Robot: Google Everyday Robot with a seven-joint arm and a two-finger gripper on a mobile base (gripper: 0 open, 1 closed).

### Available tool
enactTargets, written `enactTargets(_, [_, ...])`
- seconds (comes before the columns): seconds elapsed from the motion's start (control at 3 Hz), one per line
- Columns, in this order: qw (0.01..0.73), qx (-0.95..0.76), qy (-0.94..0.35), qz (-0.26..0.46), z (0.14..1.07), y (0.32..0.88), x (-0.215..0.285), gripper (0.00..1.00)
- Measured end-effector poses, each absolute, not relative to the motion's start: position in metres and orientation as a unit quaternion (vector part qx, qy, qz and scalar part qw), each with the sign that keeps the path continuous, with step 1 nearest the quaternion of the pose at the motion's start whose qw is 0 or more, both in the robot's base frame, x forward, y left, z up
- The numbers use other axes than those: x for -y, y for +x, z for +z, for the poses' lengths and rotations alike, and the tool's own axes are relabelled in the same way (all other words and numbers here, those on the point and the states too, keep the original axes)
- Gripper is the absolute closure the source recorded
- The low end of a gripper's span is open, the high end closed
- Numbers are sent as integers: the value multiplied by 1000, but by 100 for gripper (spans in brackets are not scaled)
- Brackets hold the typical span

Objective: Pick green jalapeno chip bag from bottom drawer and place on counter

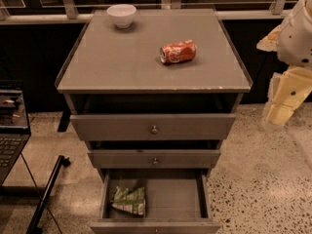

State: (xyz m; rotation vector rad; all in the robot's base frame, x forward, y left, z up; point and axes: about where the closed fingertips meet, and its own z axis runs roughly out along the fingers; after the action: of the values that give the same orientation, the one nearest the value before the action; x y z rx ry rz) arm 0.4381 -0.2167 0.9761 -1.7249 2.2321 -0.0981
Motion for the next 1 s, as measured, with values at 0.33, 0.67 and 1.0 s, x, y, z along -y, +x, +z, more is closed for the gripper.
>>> enactTargets(0.33, [159, -781, -603, -34, 976, 438, 217, 0])
enactTargets(0.67, [171, -784, -596, -29, 973, 437, 218, 0])
enactTargets(1.0, [197, -795, -573, 16, 936, 426, 211, 0])
